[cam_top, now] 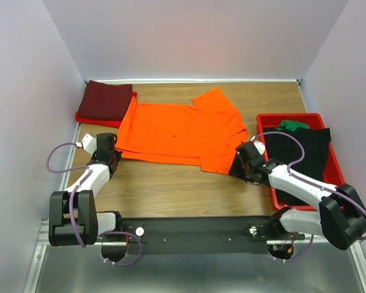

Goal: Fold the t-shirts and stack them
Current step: Flatten the tshirt out, then fold the tshirt

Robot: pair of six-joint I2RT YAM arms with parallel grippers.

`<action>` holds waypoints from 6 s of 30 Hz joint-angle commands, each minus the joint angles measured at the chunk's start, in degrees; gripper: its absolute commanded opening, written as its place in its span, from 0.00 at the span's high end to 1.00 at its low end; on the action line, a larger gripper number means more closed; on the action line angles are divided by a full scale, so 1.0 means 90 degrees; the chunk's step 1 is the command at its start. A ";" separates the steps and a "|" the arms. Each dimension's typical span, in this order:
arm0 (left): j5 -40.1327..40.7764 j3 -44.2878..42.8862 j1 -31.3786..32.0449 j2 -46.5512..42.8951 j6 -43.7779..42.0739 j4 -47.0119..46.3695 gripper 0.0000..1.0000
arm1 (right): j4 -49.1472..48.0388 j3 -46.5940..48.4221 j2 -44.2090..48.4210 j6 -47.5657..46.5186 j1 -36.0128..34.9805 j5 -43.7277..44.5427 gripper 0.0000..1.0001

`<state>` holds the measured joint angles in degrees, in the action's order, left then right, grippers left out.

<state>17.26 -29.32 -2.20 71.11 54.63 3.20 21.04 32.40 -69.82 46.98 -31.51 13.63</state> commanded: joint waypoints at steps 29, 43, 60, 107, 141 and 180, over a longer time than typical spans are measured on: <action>-0.0003 -0.0101 -0.0029 0.0224 -0.0387 0.0054 1.00 | 0.0104 0.0111 -0.0250 0.0385 0.0122 0.0449 0.45; 0.0026 -0.0394 -0.0039 -0.0157 -0.0455 0.0523 0.69 | -0.0189 0.0159 -0.0426 0.0366 0.0122 0.0185 0.52; 0.0202 -0.1019 -0.0039 0.0828 -0.0328 0.0386 0.67 | -0.0189 0.0657 -0.0523 0.0190 0.0112 0.0136 0.91; -0.0296 -0.2504 -0.0049 0.2558 -0.0221 0.0191 1.00 | -0.0218 0.3148 -0.2056 -0.0708 0.1430 -0.0342 0.95; -0.0403 -0.2699 -0.0049 0.2343 -0.0328 0.0260 1.00 | -0.0433 0.3118 -0.2300 -0.0767 0.2046 -0.0733 0.95; -0.0970 -0.0990 0.0234 0.0673 -0.0758 -0.0785 0.49 | -0.0726 0.2542 -0.2886 -0.1441 -0.0083 0.0009 0.76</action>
<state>8.45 -38.46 -0.25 77.71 49.01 -2.52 14.61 53.82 -92.77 33.98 -31.24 10.07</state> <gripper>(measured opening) 0.507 0.244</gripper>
